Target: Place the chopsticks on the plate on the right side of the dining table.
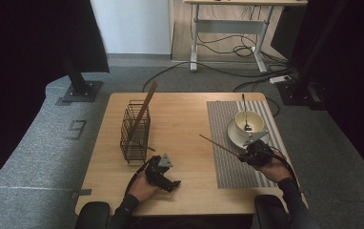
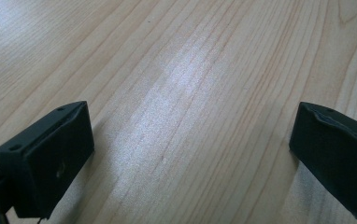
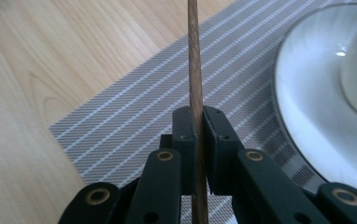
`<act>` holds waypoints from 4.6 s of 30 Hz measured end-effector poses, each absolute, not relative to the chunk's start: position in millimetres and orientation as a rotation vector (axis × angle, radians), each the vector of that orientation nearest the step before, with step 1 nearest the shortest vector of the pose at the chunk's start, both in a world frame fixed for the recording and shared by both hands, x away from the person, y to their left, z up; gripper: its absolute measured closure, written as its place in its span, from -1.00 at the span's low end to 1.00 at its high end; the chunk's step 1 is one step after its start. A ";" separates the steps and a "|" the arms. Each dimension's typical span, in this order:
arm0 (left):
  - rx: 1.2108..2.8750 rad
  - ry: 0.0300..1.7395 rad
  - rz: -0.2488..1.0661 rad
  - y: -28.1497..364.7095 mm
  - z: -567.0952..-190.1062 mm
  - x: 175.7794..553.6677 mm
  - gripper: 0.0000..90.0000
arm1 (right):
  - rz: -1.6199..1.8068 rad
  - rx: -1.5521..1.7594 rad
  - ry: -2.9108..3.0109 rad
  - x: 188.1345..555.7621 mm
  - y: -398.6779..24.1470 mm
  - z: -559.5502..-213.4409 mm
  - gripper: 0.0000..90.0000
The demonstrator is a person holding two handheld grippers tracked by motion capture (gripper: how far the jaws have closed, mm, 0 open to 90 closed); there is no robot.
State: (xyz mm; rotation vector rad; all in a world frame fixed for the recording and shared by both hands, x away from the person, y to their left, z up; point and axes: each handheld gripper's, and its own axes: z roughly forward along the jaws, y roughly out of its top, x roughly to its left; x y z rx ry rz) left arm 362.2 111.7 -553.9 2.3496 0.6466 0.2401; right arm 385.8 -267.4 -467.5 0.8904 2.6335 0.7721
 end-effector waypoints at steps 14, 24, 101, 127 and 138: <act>2.349 0.650 0.243 111.8 -553.8 362.3 -1.00 | 0.747 1.025 2.566 399.0 -288.2 -472.4 0.85; 2.350 0.649 0.244 111.9 -553.7 362.4 -1.00 | 0.719 1.107 2.523 410.4 -304.4 -476.6 0.85; 2.344 0.650 0.241 112.0 -553.7 361.5 -0.97 | 0.901 1.289 2.281 393.9 -325.6 -507.9 -0.71; 2.344 0.651 0.241 112.1 -553.7 361.6 -0.97 | 0.865 1.395 2.133 423.0 -330.8 -524.7 -0.97; 2.344 0.650 0.241 112.0 -553.7 361.6 -0.97 | 0.867 1.426 2.090 435.1 -333.9 -524.5 -0.95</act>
